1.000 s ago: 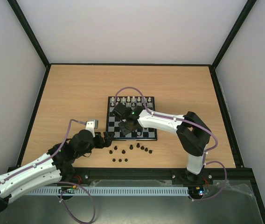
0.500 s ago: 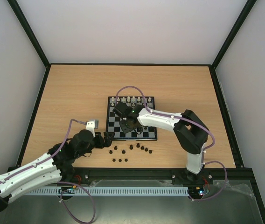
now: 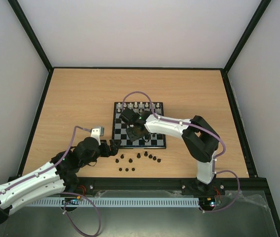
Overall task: Set up the chess pieces on the board
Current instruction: Place the chess piece on the chessboard.
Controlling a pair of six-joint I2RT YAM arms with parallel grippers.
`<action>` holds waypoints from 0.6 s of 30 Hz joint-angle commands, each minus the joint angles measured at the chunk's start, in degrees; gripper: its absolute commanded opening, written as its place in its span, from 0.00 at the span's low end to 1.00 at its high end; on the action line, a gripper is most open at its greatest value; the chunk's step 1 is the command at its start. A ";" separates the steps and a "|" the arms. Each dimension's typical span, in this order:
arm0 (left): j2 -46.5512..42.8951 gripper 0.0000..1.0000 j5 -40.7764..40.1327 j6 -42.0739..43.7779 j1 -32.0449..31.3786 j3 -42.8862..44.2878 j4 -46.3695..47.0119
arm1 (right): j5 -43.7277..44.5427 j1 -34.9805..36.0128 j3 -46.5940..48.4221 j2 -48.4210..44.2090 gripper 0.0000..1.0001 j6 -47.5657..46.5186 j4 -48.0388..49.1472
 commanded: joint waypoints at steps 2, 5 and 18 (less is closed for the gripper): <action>0.10 0.99 -0.99 0.53 -0.25 0.46 -0.01 | -0.72 -0.42 0.55 0.66 0.06 -0.37 -1.04; 0.24 1.00 -0.99 0.58 -0.25 0.41 0.01 | -0.68 -0.45 0.33 0.35 0.09 -0.29 -1.16; 0.73 0.99 -0.90 0.44 -0.25 0.72 0.21 | -0.20 -0.40 -0.72 -5.62 0.21 -0.06 -1.75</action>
